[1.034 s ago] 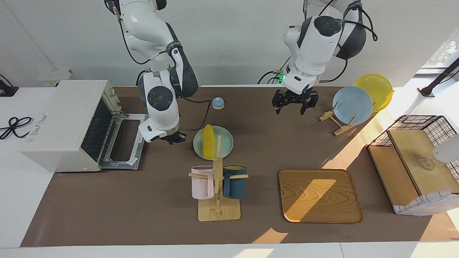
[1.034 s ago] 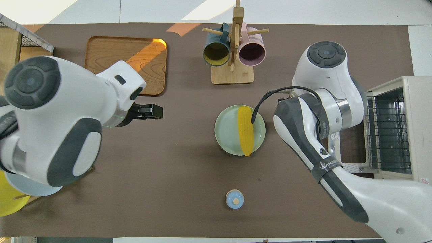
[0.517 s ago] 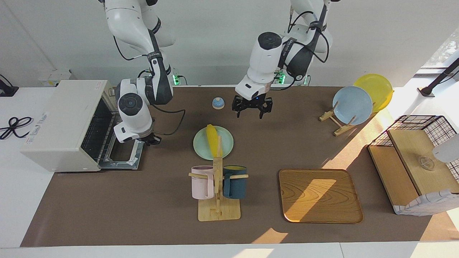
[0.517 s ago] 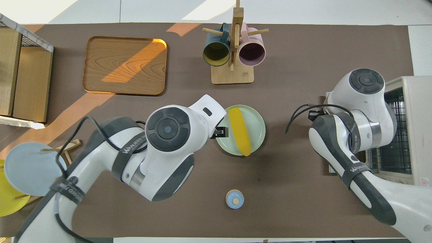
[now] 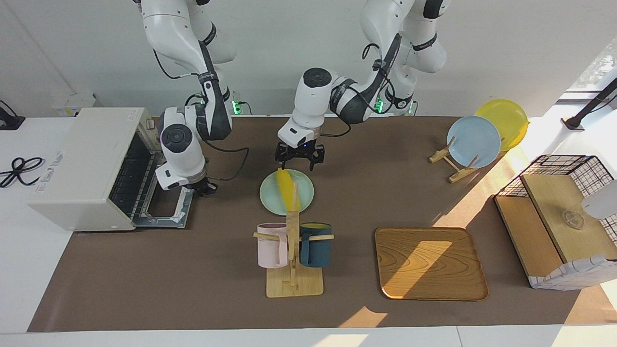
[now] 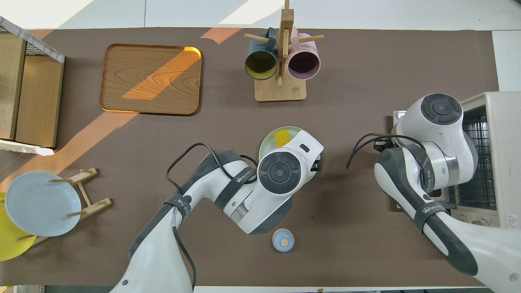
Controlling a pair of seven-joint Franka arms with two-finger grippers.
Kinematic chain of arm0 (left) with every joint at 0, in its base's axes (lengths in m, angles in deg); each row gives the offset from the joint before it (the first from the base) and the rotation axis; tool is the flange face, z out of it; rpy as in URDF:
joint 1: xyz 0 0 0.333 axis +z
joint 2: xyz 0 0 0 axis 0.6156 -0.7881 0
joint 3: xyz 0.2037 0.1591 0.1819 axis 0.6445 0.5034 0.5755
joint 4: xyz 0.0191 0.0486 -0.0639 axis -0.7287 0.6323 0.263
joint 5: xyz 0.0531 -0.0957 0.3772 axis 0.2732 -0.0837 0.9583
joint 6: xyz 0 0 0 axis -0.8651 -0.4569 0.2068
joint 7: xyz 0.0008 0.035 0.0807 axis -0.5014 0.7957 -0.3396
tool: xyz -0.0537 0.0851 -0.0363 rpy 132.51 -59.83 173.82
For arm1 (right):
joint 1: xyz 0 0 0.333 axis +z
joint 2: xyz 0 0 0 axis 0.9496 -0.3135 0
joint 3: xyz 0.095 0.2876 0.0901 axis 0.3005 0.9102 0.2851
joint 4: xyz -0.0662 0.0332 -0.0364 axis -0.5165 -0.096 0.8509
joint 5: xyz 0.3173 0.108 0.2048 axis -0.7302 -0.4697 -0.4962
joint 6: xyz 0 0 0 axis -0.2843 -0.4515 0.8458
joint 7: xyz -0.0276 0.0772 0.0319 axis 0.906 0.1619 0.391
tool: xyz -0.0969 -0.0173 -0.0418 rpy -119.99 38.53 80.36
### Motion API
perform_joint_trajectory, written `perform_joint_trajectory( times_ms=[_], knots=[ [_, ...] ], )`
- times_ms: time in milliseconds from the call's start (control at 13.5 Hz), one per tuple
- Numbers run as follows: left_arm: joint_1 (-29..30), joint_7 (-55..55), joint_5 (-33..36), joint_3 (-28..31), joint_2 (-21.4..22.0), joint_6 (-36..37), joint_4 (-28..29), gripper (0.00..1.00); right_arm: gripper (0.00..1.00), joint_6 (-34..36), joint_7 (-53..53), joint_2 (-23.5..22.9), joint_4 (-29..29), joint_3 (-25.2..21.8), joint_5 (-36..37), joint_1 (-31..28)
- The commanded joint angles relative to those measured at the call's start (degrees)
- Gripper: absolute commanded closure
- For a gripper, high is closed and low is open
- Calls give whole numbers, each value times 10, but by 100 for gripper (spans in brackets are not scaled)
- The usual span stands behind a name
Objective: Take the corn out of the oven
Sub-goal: 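Release the plate with the right gripper while the left gripper reaches the corn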
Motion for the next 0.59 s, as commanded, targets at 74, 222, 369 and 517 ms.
perform_joint_trajectory(
  times_ms=[74, 222, 369, 517],
  knots=[
    [1, -3, 12, 14, -38, -34, -22, 0, 100, 78, 39, 18, -41, 1, 74, -32],
    [16, 2, 32, 14, -39, -40, -22, 0, 100, 156, 89, 22, -107, 1, 74, -40],
    [19, 3, 45, 14, -40, -44, -9, 0, 100, 221, 163, 35, -155, 2, 70, -74],
    [17, 3, 45, 13, -39, -44, -2, 0, 100, 267, 227, 51, -186, 1, 66, -93]
  ],
)
